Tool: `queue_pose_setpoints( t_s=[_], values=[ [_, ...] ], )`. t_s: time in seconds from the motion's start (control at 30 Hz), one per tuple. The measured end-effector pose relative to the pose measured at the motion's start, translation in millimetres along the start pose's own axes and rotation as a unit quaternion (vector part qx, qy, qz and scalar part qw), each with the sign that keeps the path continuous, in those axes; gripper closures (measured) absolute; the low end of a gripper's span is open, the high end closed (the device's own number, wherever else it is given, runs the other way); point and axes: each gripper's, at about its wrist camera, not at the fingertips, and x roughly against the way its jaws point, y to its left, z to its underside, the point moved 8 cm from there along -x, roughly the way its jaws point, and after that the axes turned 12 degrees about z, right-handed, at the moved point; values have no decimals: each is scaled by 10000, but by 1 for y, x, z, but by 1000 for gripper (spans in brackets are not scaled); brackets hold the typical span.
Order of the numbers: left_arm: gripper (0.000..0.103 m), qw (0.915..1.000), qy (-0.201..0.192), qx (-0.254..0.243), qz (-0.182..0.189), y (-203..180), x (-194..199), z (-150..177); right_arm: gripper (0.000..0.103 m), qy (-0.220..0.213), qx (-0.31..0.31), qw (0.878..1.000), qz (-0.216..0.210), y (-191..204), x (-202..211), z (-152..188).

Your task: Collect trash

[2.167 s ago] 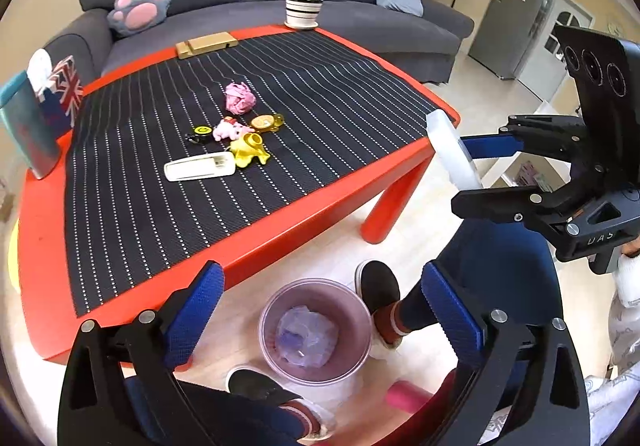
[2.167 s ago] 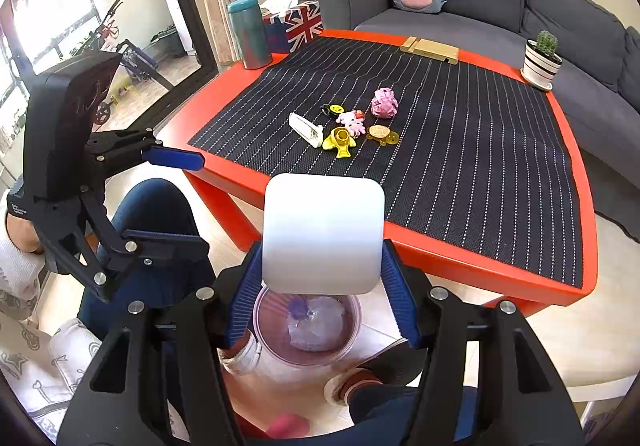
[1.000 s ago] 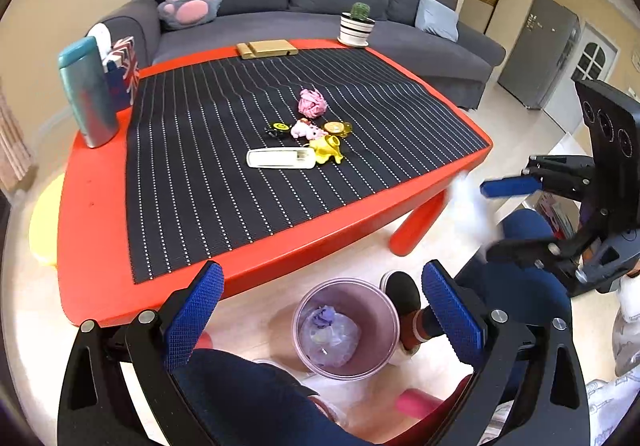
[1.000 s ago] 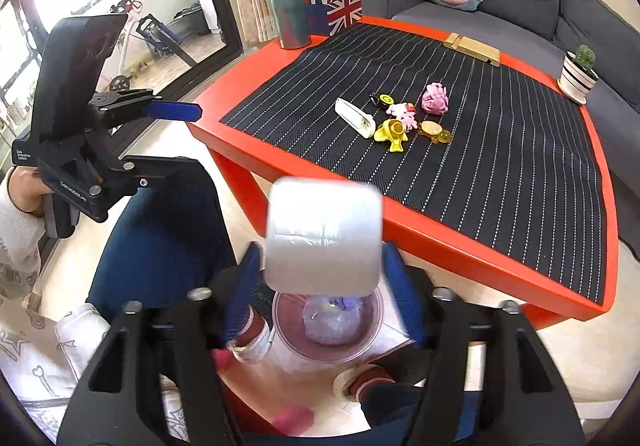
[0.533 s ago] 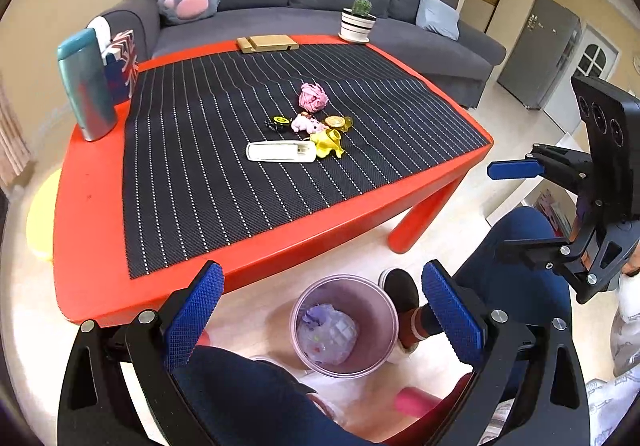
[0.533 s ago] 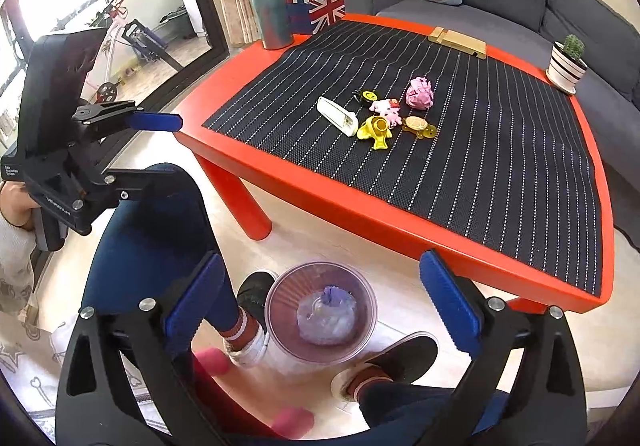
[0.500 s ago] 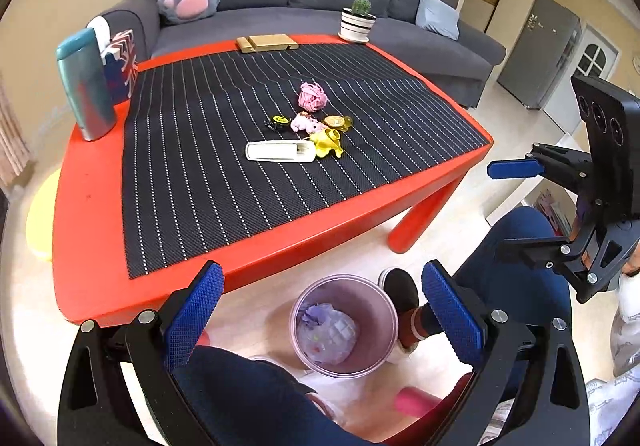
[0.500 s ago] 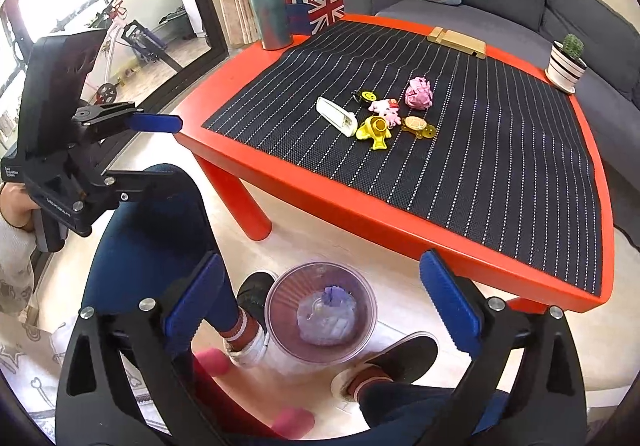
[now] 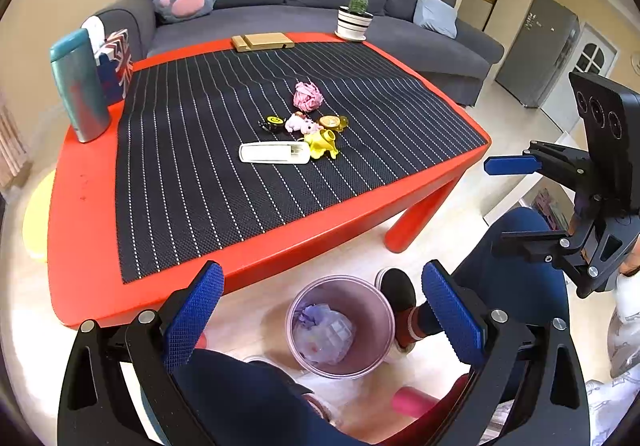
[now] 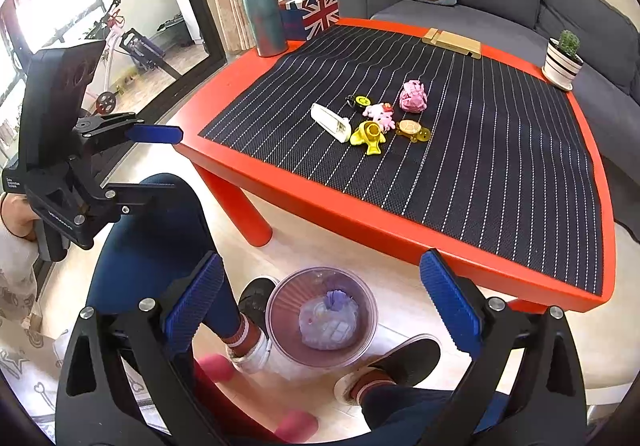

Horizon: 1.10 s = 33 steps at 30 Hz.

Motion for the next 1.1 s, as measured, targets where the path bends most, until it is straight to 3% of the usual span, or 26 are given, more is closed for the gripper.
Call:
queue_pose_setpoints(
  t_s=[0.6,1.1],
  values=[
    [8,9999,-140,33,-65,19,1,-33,6,-184,419,9986,247,-17,-20,-57],
    [8,9995,-137,239,-127,45,-5,-39,6,199,971,9950,122,-19,-86,-98]
  ],
)
